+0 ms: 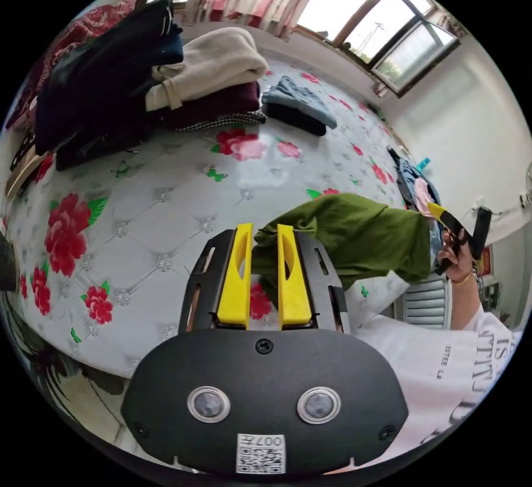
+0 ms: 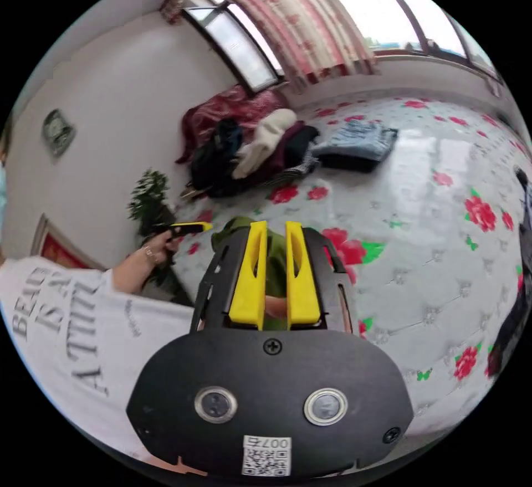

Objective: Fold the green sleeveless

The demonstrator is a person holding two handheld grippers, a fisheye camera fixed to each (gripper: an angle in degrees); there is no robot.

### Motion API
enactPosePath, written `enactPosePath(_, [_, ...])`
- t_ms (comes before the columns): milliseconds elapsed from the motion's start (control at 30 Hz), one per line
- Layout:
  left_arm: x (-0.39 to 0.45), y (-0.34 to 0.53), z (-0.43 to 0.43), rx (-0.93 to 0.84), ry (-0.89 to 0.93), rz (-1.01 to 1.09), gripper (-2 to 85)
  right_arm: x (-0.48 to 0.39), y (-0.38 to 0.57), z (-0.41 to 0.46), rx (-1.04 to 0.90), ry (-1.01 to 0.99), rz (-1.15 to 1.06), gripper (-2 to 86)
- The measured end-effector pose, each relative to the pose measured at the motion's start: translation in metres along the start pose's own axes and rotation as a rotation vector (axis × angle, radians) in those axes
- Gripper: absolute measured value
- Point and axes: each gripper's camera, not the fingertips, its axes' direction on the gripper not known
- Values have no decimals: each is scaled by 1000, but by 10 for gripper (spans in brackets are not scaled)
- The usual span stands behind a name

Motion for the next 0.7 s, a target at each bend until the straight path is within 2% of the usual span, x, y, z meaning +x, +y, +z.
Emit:
enactPosePath(100, [10, 2, -7, 60, -28, 11, 68, 8, 10, 15, -24, 113, 18, 39])
enactPosePath(233, [17, 23, 19, -84, -38, 92, 70, 20, 43, 38, -131, 87, 28, 50])
enactPosePath(333, [16, 32, 41, -187, -55, 68, 75, 26, 66, 57, -204, 103, 50, 55])
enactPosePath(600, [26, 1, 64, -248, -51, 62, 95, 14, 100, 113, -425, 219, -10, 68])
enactPosePath(700, [28, -12, 63, -246, -54, 42, 95, 3, 114, 119, -431, 291, -25, 64])
